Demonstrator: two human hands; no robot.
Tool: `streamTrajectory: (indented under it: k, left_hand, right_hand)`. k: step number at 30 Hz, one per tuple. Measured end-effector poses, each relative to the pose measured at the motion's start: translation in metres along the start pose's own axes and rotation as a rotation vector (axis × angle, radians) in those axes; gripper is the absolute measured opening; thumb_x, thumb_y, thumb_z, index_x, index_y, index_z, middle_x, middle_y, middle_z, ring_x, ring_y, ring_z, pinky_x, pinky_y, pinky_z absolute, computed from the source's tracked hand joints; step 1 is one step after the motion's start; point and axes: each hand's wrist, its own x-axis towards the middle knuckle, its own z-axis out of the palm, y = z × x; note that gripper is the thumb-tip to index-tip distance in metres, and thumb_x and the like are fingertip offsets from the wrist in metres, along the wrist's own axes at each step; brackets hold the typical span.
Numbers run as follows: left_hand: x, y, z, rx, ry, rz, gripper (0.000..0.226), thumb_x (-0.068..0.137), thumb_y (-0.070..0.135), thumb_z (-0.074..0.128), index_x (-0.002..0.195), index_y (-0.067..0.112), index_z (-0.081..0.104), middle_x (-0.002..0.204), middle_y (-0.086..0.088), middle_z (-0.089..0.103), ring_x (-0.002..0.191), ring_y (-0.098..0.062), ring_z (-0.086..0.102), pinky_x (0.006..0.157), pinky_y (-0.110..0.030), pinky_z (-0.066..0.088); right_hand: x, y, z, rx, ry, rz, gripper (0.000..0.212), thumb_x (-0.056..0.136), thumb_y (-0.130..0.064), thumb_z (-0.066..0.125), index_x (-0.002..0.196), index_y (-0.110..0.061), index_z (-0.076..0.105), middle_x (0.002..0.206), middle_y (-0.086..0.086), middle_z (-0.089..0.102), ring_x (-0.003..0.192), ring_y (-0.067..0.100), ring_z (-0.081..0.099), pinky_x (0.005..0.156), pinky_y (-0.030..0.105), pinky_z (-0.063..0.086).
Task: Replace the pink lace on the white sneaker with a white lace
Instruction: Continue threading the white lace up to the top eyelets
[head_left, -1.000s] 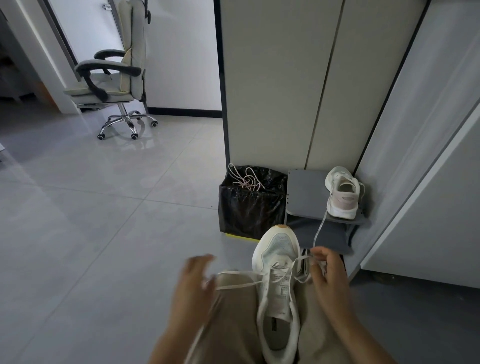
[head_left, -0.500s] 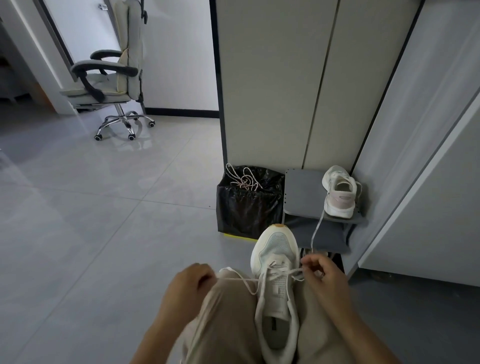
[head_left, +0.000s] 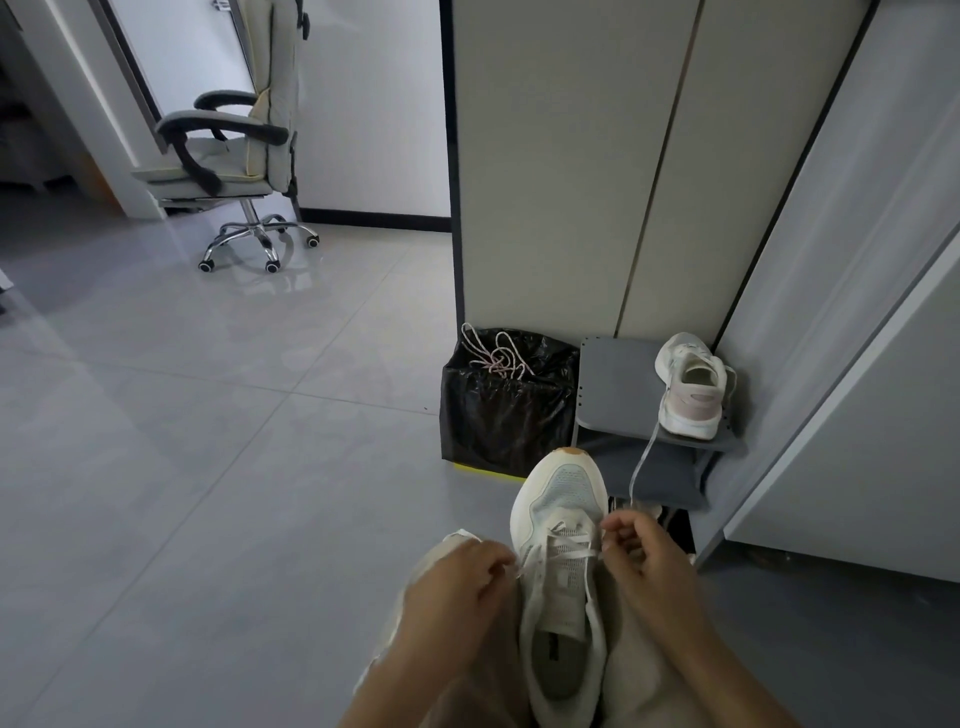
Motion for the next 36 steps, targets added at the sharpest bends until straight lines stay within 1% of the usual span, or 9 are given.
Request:
streamTrajectory:
  k: [2,7,10,14,17,23,27,30,36]
  left_hand:
    - [0.012,0.01,0.008,0.021,-0.024,-0.08,0.019,0.093,0.035,0.047,0.106,0.034,0.061,0.101,0.012,0.061,0.093,-0.009,0.058,0.085,-0.025,0.047]
    - [0.039,0.029,0.01,0.118,-0.196,-0.149,0.023,0.093,0.032,0.052,0.107,0.02,0.065,0.104,0.003,0.057,0.089,-0.013,0.055,0.08,-0.022,0.043]
    - [0.05,0.027,0.002,-0.15,-0.306,-0.245,0.007,0.086,0.024,0.061,0.08,0.02,0.061,0.076,0.007,0.055,0.066,-0.005,0.049,0.064,-0.016,0.039]
    - [0.054,0.024,-0.014,-0.387,-0.381,-0.45,0.022,0.082,0.024,0.065,0.061,0.02,0.059,0.05,0.008,0.051,0.044,-0.004,0.041,0.047,-0.015,0.032]
    - [0.05,0.026,-0.025,-0.63,-0.411,-0.524,0.03,0.085,0.023,0.064,0.057,0.012,0.06,0.039,0.006,0.046,0.031,-0.004,0.03,0.037,-0.014,0.026]
    - [0.041,0.065,-0.063,-1.346,-0.443,-0.383,0.022,0.084,0.015,0.053,0.094,-0.002,0.062,0.086,-0.012,0.069,0.031,-0.002,0.024,0.029,-0.011,0.02]
    - [0.045,0.069,-0.088,-1.444,-0.395,-0.276,0.028,0.08,0.019,0.049,0.1,0.0,0.052,0.104,-0.015,0.069,0.03,-0.002,0.024,0.027,-0.011,0.019]
    - [0.045,0.071,-0.097,-1.493,-0.372,-0.233,0.029,0.078,0.019,0.05,0.102,0.003,0.048,0.111,-0.017,0.067,0.029,-0.003,0.025,0.027,-0.011,0.018]
    - [0.052,0.079,-0.101,-1.404,-0.402,-0.157,0.033,0.081,0.021,0.049,0.108,0.003,0.046,0.099,-0.013,0.069,0.031,-0.003,0.026,0.027,-0.011,0.021]
  right_hand:
    - [-0.001,0.0,-0.001,0.016,0.021,0.007,0.022,0.084,-0.006,0.061,0.086,-0.027,0.056,0.079,-0.009,0.061,0.078,0.0,0.055,0.068,0.026,0.048]
    - [-0.002,-0.002,-0.004,-0.007,-0.032,-0.047,0.021,0.084,-0.007,0.062,0.084,-0.028,0.056,0.077,-0.009,0.06,0.08,0.003,0.055,0.064,0.018,0.045]
    - [-0.003,-0.004,-0.006,-0.003,-0.017,-0.037,0.02,0.084,-0.006,0.061,0.085,-0.026,0.057,0.079,-0.01,0.061,0.08,0.002,0.056,0.066,0.016,0.045]
    - [-0.006,-0.015,-0.008,0.026,-0.002,-0.079,0.017,0.085,-0.009,0.059,0.082,-0.025,0.06,0.08,-0.01,0.062,0.08,0.002,0.056,0.067,0.011,0.043]
    - [-0.013,-0.036,-0.006,-0.119,-0.167,-0.145,0.01,0.089,-0.023,0.057,0.086,-0.03,0.064,0.083,-0.015,0.059,0.085,-0.008,0.055,0.066,0.007,0.04]
    - [-0.018,-0.075,0.027,0.311,-0.384,-0.116,0.034,0.071,-0.048,0.061,0.102,-0.033,0.061,0.104,-0.01,0.059,0.101,-0.003,0.053,0.086,0.009,0.039]
    - [-0.006,-0.083,0.015,0.646,-0.358,0.055,0.028,0.07,-0.033,0.068,0.09,-0.013,0.066,0.09,0.001,0.069,0.091,0.012,0.062,0.082,0.021,0.047]
    - [0.002,-0.075,0.005,0.58,-0.233,-0.01,0.036,0.065,-0.045,0.069,0.097,-0.03,0.062,0.097,-0.004,0.065,0.092,0.013,0.061,0.08,0.026,0.049]
    - [0.006,-0.084,-0.003,0.613,-0.557,-0.092,0.027,0.074,-0.033,0.063,0.085,-0.009,0.061,0.07,-0.002,0.062,0.068,0.011,0.059,0.069,0.021,0.047]
